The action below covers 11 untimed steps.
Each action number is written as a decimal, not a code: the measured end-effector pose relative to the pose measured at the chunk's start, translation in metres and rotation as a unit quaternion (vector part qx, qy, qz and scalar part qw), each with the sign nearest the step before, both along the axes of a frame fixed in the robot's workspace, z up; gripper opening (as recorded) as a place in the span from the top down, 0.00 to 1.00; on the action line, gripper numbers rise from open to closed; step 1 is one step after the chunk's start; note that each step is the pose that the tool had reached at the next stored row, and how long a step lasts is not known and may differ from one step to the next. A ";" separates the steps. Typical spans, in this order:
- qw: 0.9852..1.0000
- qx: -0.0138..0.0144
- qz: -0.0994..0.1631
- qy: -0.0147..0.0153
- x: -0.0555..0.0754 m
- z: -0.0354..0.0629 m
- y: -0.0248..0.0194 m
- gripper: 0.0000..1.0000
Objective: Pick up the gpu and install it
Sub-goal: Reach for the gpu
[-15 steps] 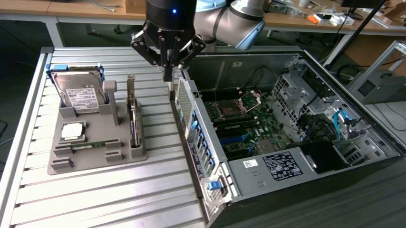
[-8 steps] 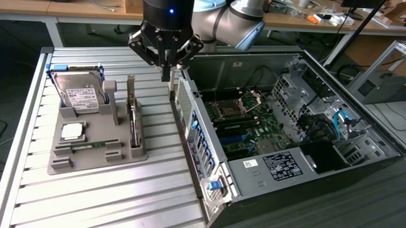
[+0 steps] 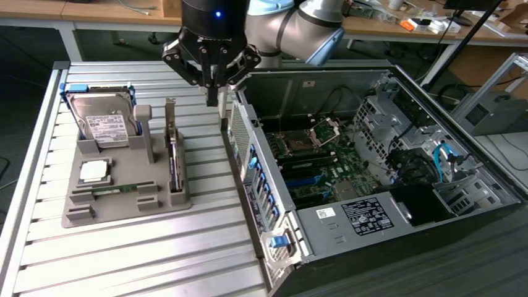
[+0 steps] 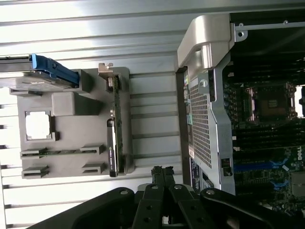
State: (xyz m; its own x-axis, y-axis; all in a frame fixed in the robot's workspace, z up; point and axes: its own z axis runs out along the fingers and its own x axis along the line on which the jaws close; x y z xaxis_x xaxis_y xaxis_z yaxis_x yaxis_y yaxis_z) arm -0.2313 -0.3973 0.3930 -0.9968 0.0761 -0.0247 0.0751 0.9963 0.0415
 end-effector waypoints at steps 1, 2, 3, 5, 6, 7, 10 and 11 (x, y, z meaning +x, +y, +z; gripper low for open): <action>1.000 0.000 0.000 0.000 -0.001 0.0000 0.0000 0.89; 1.000 0.000 0.000 0.000 -0.002 0.0000 0.0000 0.89; 1.000 0.000 0.000 0.000 -0.002 0.0000 0.0000 0.89; 1.000 0.000 0.000 0.000 -0.003 0.0000 0.0000 0.89; 1.000 0.000 0.000 0.000 -0.004 0.0000 0.0000 0.89; 1.000 0.000 0.000 0.000 -0.005 0.0000 0.0000 0.89; 1.000 0.000 0.000 0.000 -0.007 0.0000 0.0000 0.89; 1.000 0.000 0.000 0.000 -0.008 0.0000 0.0000 0.89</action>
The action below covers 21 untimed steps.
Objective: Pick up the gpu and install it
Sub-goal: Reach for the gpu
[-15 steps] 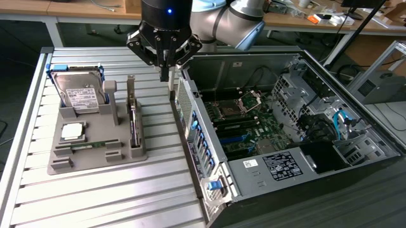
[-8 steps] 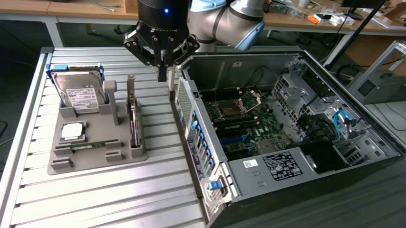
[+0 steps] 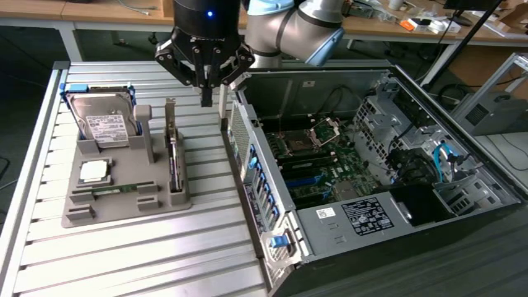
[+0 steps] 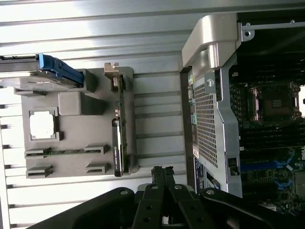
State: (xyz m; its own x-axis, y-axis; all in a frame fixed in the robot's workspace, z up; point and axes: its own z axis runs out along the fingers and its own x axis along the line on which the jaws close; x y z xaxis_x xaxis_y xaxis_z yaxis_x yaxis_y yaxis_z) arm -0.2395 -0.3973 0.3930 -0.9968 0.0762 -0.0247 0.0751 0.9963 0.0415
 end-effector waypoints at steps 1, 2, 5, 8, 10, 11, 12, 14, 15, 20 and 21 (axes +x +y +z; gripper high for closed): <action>1.000 0.000 0.000 0.000 -0.001 0.0000 0.0000 0.89; 1.000 0.000 0.000 0.000 -0.002 0.0000 0.0000 0.89; 1.000 0.000 0.000 0.000 -0.004 0.0000 0.0000 0.89; 1.000 0.000 0.000 0.000 -0.008 0.0000 0.0000 0.89; 1.000 0.000 0.000 0.000 -0.011 0.0000 0.0000 0.89; 1.000 0.000 0.000 0.000 -0.012 0.0000 0.0000 0.89; 1.000 0.000 0.000 0.000 -0.013 0.0000 0.0000 0.89; 1.000 0.000 0.000 0.000 -0.015 0.0000 0.0000 0.89; 1.000 0.000 0.000 0.000 -0.016 0.0000 0.0000 0.89; 1.000 0.000 0.000 0.000 -0.021 0.0000 0.0000 0.89; 1.000 0.000 0.000 0.000 -0.022 0.0000 0.0000 0.89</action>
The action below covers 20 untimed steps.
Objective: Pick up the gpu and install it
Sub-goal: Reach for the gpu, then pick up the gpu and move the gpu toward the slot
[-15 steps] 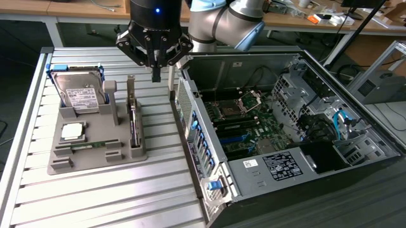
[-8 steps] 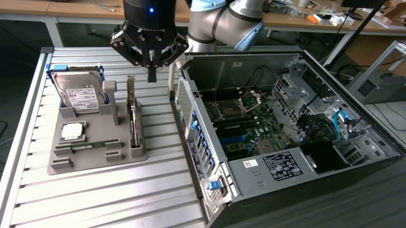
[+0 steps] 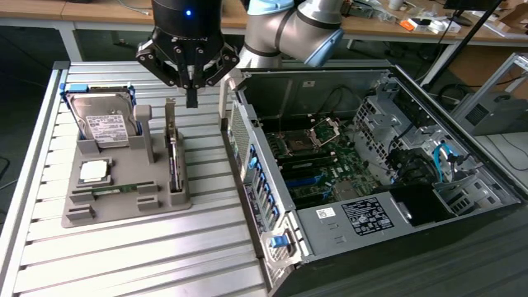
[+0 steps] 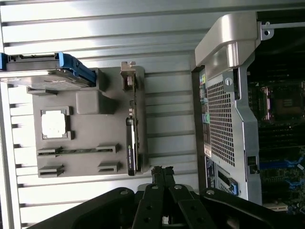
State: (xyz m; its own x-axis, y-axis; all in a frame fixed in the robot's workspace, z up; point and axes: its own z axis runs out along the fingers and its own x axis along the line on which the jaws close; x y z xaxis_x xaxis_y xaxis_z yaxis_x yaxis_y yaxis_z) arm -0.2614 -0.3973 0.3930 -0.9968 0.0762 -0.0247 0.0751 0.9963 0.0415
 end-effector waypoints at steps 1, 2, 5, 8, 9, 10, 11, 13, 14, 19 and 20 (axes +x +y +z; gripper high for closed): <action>1.000 0.000 0.000 0.000 -0.001 0.0000 0.0000 0.89; 1.000 0.000 0.000 0.000 -0.001 0.0000 0.0000 0.89; 1.000 0.000 0.000 0.000 -0.003 0.0000 0.0000 0.89; 1.000 0.000 0.000 0.000 -0.003 0.0000 0.0000 0.89; 1.000 0.000 0.000 0.000 -0.003 0.0000 0.0000 0.89; 1.000 0.000 0.000 0.000 -0.003 0.0000 0.0000 0.89; 1.000 0.000 0.000 0.000 -0.003 0.0000 0.0000 0.89; 1.000 0.000 0.000 0.000 -0.003 0.0000 0.0000 0.89; 1.000 0.000 0.000 0.000 -0.003 0.0000 0.0000 0.89; 1.000 0.000 0.000 0.000 -0.003 0.0000 0.0000 0.89; 1.000 0.000 0.000 0.000 -0.003 0.0000 0.0000 0.83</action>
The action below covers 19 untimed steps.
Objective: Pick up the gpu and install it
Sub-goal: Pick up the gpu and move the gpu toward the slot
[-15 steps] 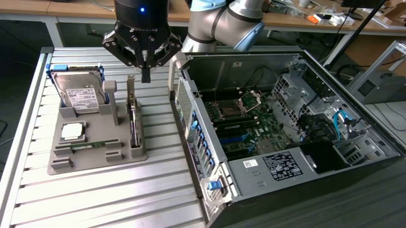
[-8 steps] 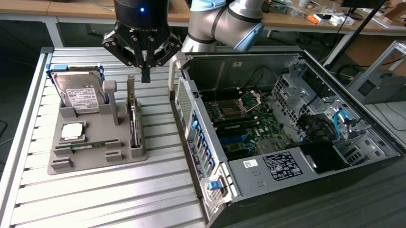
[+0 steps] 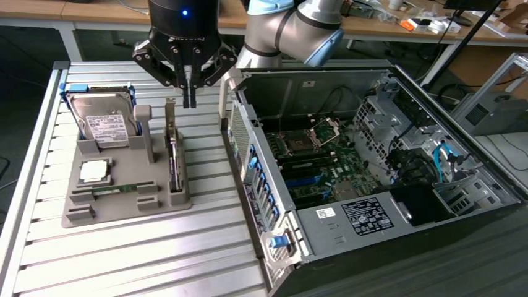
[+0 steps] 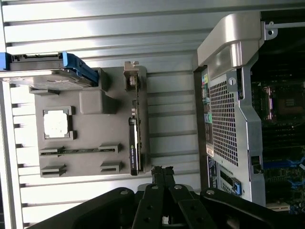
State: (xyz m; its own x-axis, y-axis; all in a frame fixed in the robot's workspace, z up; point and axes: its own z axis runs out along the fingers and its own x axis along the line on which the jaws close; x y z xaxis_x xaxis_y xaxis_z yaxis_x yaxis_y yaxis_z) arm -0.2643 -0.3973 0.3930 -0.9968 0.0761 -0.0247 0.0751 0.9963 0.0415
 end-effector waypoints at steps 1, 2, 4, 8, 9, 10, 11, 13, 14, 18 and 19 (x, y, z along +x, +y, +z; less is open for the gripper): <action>1.000 0.000 0.000 0.000 0.000 0.0000 0.0000 0.83; 1.000 0.000 0.000 0.000 0.000 0.0000 0.0000 0.70; 1.000 0.000 0.000 0.000 0.000 0.0000 0.0000 0.64; 1.000 0.000 0.000 0.000 0.000 0.0000 0.0000 0.52; 1.000 0.000 0.000 0.000 0.000 0.0000 0.0000 0.52; 1.000 0.000 0.000 0.000 0.000 0.0000 0.0000 0.52; 1.000 0.000 0.000 0.000 0.000 0.0000 0.0000 0.52; 1.000 0.000 0.000 0.000 0.000 0.0000 0.0000 0.52; 1.000 0.000 0.000 0.000 0.000 0.0000 0.0000 0.52; 1.000 0.000 0.000 0.000 0.000 -0.0009 0.0000 0.52; 1.000 0.000 0.000 0.000 0.000 -0.0012 0.0000 0.52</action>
